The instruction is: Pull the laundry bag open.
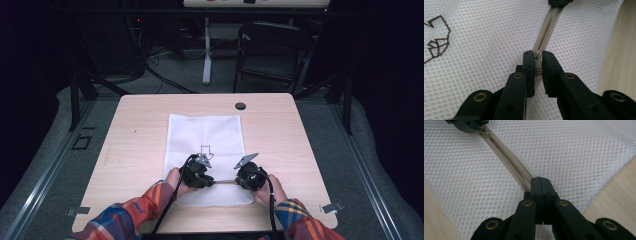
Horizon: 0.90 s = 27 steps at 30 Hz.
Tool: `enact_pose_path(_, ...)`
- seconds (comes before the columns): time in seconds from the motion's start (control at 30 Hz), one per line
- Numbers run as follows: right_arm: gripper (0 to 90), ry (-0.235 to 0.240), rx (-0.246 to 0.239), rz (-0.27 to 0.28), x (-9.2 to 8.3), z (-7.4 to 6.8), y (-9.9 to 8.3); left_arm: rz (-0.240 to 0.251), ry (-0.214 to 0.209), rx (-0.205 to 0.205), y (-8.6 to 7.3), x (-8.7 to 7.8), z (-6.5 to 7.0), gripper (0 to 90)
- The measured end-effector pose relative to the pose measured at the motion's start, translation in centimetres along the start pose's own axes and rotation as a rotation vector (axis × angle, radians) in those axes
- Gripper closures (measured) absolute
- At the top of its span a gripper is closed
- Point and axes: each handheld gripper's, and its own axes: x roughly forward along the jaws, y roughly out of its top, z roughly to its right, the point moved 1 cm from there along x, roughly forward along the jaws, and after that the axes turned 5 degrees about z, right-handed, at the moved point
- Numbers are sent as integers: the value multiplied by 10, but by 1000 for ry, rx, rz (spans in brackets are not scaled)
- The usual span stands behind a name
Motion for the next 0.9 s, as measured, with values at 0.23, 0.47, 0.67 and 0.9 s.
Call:
enact_pose_path(0.23,900,13,7,5,0,0,0,2,-6,-10,-1,-1,-1,816)
enact_pose_path(0.47,900,14,1,-4,0,1,0,1,-15,-16,-2,-2,-2,816)
enact_pose_path(0.67,900,20,3,-1,0,1,0,0,-14,-27,-4,-4,-3,816)
enact_pose_path(0.9,900,21,17,1,0,1,0,-6,-7,-20,-6,-7,-4,815)
